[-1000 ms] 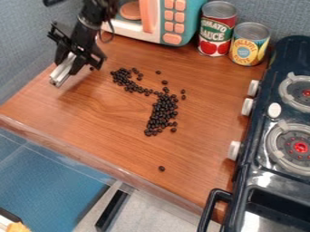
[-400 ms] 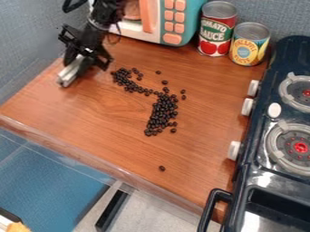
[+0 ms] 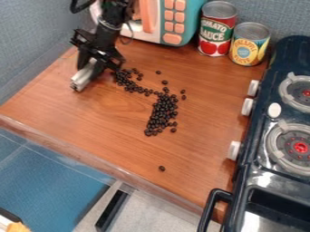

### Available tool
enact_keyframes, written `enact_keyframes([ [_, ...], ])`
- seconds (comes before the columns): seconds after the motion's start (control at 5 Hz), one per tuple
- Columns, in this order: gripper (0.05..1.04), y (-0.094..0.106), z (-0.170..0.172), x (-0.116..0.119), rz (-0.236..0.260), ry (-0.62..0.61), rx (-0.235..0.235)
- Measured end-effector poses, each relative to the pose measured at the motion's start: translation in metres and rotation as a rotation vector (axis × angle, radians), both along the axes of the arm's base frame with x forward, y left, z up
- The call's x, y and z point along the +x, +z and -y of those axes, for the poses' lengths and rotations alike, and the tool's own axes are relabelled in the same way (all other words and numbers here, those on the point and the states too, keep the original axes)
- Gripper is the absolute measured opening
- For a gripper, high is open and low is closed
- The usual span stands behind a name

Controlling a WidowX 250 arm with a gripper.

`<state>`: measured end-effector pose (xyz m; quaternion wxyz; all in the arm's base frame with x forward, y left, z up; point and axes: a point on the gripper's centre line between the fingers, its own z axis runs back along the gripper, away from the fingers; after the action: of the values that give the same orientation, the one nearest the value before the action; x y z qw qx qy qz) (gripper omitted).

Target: Sweep into pile

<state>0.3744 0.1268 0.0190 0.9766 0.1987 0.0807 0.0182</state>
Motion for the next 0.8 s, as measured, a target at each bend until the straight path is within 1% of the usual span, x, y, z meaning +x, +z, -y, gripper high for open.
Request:
enact_keyframes([
  [0.2,0.380,0.001,0.027,0.001,0.015,-0.087,-0.009],
  [0.4,0.380,-0.001,0.037,-0.001,0.036,-0.162,-0.016],
  [0.6,0.380,-0.003,0.039,-0.001,0.057,-0.204,-0.029],
  [0.8,0.380,-0.002,0.043,-0.002,0.079,-0.238,-0.052],
])
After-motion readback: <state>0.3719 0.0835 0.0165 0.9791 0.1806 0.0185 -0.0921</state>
